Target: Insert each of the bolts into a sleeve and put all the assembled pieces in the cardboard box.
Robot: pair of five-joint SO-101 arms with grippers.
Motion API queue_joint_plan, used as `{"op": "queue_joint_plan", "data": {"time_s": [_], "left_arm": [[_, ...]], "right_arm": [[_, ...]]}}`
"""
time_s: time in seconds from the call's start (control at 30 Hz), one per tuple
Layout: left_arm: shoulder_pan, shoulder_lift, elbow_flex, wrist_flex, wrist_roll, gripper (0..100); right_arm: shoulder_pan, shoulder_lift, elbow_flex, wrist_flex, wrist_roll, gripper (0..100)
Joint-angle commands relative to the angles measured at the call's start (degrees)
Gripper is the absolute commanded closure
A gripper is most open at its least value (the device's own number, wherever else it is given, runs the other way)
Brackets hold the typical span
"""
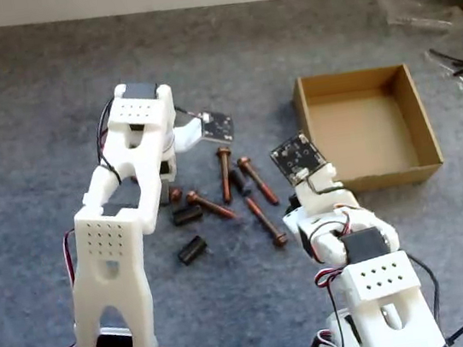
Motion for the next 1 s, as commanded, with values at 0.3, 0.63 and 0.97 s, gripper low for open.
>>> {"op": "queue_joint_plan", "data": {"time_s": [0.3,0.63,0.97], "left_arm": [[2.15,-0.40,0.84,0.79,12.48,98],[2.15,-0.31,0.66,0.44,29.36,99],[2.15,-0.57,0.48,0.18,29.01,99]], "right_arm": [[0.57,-1.01,-0.48,-1.19,0.62,99.4],[0.57,-0.92,-0.48,-1.19,0.62,99.4],[0.66,-0.92,-0.48,-1.19,0.62,99.4]]}}
